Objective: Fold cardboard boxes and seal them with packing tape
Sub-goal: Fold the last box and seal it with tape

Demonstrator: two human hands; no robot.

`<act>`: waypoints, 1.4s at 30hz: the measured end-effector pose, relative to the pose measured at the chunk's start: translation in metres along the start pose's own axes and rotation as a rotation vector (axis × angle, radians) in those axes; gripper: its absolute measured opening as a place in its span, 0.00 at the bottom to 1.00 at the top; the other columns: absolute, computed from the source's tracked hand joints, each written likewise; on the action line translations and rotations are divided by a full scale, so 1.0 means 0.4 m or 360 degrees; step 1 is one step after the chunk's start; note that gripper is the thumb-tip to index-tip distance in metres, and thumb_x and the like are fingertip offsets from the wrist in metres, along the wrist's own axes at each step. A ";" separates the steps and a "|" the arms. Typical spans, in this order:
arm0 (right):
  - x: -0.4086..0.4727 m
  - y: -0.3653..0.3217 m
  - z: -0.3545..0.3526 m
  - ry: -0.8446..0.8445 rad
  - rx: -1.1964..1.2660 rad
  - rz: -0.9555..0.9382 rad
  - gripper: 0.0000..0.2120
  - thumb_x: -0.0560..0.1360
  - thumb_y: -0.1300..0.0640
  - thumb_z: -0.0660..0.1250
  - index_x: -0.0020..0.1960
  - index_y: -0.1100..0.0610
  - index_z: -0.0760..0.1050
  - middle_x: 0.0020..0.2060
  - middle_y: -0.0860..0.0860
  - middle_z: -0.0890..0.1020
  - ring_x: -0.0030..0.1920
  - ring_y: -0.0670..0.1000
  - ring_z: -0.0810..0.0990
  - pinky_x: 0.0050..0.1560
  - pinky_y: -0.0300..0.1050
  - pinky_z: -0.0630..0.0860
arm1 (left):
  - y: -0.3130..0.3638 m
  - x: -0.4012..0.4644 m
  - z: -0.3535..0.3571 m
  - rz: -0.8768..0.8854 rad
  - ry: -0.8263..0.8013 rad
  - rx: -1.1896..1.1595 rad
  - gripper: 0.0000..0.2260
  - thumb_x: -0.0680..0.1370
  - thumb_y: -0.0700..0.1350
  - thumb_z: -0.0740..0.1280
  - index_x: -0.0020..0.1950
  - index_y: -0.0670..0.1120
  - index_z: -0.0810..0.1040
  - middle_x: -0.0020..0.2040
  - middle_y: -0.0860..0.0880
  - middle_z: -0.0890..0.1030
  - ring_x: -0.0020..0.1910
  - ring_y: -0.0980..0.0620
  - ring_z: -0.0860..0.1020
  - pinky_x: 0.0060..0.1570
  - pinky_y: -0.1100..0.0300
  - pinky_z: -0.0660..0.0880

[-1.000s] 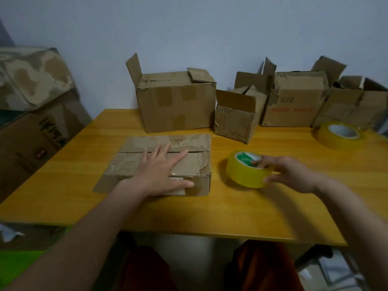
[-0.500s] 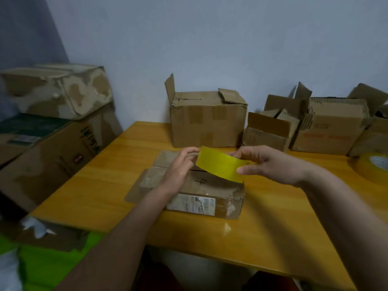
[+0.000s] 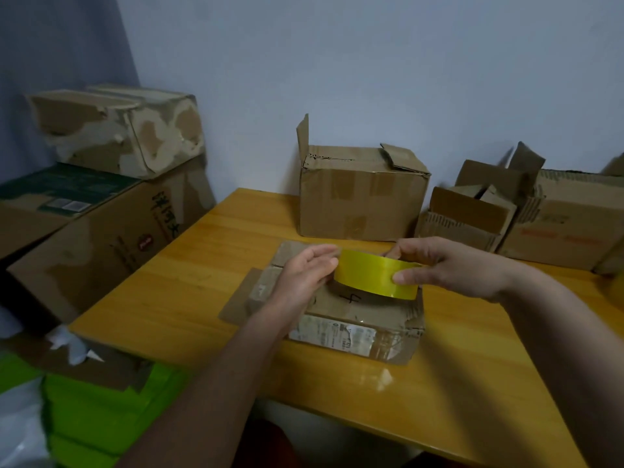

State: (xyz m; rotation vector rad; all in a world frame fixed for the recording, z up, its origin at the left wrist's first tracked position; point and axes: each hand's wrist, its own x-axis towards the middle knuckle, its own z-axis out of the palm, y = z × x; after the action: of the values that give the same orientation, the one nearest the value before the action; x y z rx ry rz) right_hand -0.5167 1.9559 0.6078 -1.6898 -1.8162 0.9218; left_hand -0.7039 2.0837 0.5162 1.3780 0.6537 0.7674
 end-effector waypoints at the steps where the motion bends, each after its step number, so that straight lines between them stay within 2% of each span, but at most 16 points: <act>1: 0.000 0.001 0.000 -0.0007 0.0003 -0.0002 0.13 0.72 0.51 0.66 0.53 0.58 0.75 0.51 0.56 0.80 0.53 0.57 0.79 0.58 0.59 0.75 | 0.001 0.000 0.001 0.0001 -0.0011 0.0016 0.12 0.80 0.39 0.64 0.63 0.43 0.78 0.59 0.46 0.81 0.60 0.51 0.79 0.66 0.51 0.72; 5: -0.003 0.006 0.001 -0.0020 -0.0002 0.0013 0.13 0.72 0.52 0.67 0.53 0.59 0.76 0.50 0.54 0.81 0.52 0.55 0.80 0.58 0.58 0.76 | 0.000 -0.011 0.008 0.0011 0.0126 0.0018 0.11 0.78 0.40 0.67 0.60 0.43 0.81 0.56 0.48 0.83 0.57 0.52 0.81 0.61 0.54 0.76; 8: -0.001 0.013 0.005 -0.0045 -0.0133 0.0014 0.08 0.74 0.55 0.68 0.51 0.56 0.75 0.49 0.52 0.80 0.50 0.52 0.79 0.55 0.56 0.76 | -0.001 -0.024 0.021 0.0069 0.0293 0.0122 0.09 0.77 0.37 0.69 0.56 0.42 0.83 0.51 0.48 0.85 0.51 0.53 0.83 0.53 0.60 0.80; 11: -0.005 0.022 0.015 -0.0044 -0.0226 -0.0006 0.04 0.75 0.57 0.68 0.50 0.53 0.76 0.48 0.49 0.79 0.50 0.48 0.78 0.53 0.52 0.77 | -0.007 -0.041 0.028 0.0135 0.0377 0.0236 0.08 0.76 0.36 0.70 0.53 0.44 0.83 0.46 0.50 0.85 0.46 0.56 0.84 0.48 0.62 0.80; 16: -0.035 0.061 0.077 0.0093 -0.0272 -0.0008 0.08 0.74 0.58 0.70 0.49 0.47 0.75 0.51 0.45 0.76 0.53 0.45 0.75 0.54 0.45 0.75 | -0.027 -0.068 0.029 0.0196 0.0340 0.0257 0.08 0.75 0.34 0.70 0.49 0.46 0.82 0.43 0.50 0.85 0.43 0.56 0.83 0.44 0.65 0.79; 19: -0.055 0.074 0.103 0.0230 -0.0267 -0.0052 0.10 0.74 0.59 0.69 0.52 0.47 0.74 0.58 0.44 0.74 0.59 0.40 0.70 0.56 0.31 0.69 | -0.030 -0.081 0.031 0.0230 0.0294 0.0320 0.10 0.75 0.34 0.70 0.49 0.49 0.80 0.45 0.51 0.84 0.43 0.60 0.82 0.45 0.66 0.79; 21: -0.058 0.077 0.107 0.0239 -0.0273 -0.0057 0.11 0.74 0.59 0.68 0.53 0.46 0.74 0.60 0.42 0.72 0.60 0.34 0.67 0.55 0.24 0.66 | -0.023 -0.082 0.027 0.0207 0.0258 0.0340 0.11 0.75 0.34 0.69 0.51 0.48 0.78 0.46 0.50 0.83 0.44 0.59 0.81 0.47 0.65 0.79; 25: -0.053 0.081 0.108 0.0215 -0.0314 -0.0083 0.12 0.74 0.59 0.69 0.54 0.45 0.74 0.59 0.38 0.71 0.59 0.28 0.64 0.55 0.19 0.61 | -0.006 -0.075 0.016 0.0137 0.0143 0.0481 0.09 0.76 0.35 0.69 0.49 0.49 0.78 0.46 0.49 0.82 0.47 0.54 0.81 0.49 0.61 0.80; 28: -0.056 0.085 0.109 0.0202 -0.0328 -0.0104 0.12 0.74 0.58 0.68 0.55 0.45 0.74 0.58 0.33 0.69 0.59 0.24 0.61 0.55 0.18 0.59 | -0.002 -0.072 0.018 0.0122 0.0123 0.0651 0.09 0.77 0.36 0.68 0.49 0.50 0.76 0.46 0.50 0.81 0.47 0.54 0.80 0.50 0.59 0.80; 32: -0.061 0.082 0.119 0.0254 -0.0328 -0.0104 0.14 0.75 0.58 0.68 0.54 0.41 0.72 0.59 0.35 0.69 0.60 0.27 0.62 0.55 0.18 0.60 | 0.001 -0.077 0.030 0.0103 0.0209 0.0686 0.13 0.76 0.36 0.68 0.58 0.47 0.76 0.46 0.51 0.80 0.45 0.56 0.79 0.49 0.60 0.80; 35: -0.063 0.079 0.133 0.0316 -0.0384 -0.0110 0.15 0.75 0.58 0.67 0.54 0.41 0.70 0.60 0.39 0.70 0.63 0.34 0.63 0.56 0.19 0.60 | 0.000 -0.079 0.039 0.0028 0.0285 0.0776 0.14 0.77 0.38 0.68 0.63 0.47 0.79 0.52 0.53 0.81 0.51 0.56 0.80 0.55 0.56 0.79; 38: -0.063 0.080 0.143 0.0313 -0.0478 -0.0114 0.14 0.75 0.58 0.67 0.56 0.44 0.71 0.62 0.39 0.67 0.66 0.36 0.59 0.58 0.19 0.56 | 0.008 -0.085 0.047 0.0024 0.0345 0.0884 0.08 0.77 0.38 0.68 0.53 0.45 0.84 0.45 0.51 0.84 0.45 0.54 0.82 0.51 0.55 0.80; 40: -0.064 0.079 0.146 0.0314 -0.0523 -0.0119 0.13 0.75 0.58 0.67 0.58 0.46 0.72 0.62 0.39 0.67 0.66 0.36 0.58 0.58 0.19 0.56 | 0.015 -0.096 0.052 0.0123 0.0402 0.1064 0.06 0.76 0.39 0.69 0.45 0.47 0.86 0.38 0.53 0.82 0.41 0.53 0.81 0.47 0.57 0.79; 42: -0.066 0.076 0.147 0.0324 -0.0532 -0.0121 0.13 0.75 0.58 0.67 0.58 0.48 0.73 0.61 0.39 0.67 0.65 0.36 0.59 0.58 0.19 0.57 | 0.016 -0.105 0.053 0.0194 0.0452 0.1146 0.05 0.76 0.40 0.70 0.44 0.47 0.86 0.37 0.53 0.81 0.41 0.53 0.81 0.45 0.57 0.78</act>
State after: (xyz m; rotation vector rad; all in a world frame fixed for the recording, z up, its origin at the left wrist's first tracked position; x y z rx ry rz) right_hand -0.5374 1.9214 0.5489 -1.8181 -1.9573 0.4120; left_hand -0.7131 2.0374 0.5232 1.9922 1.1495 0.8747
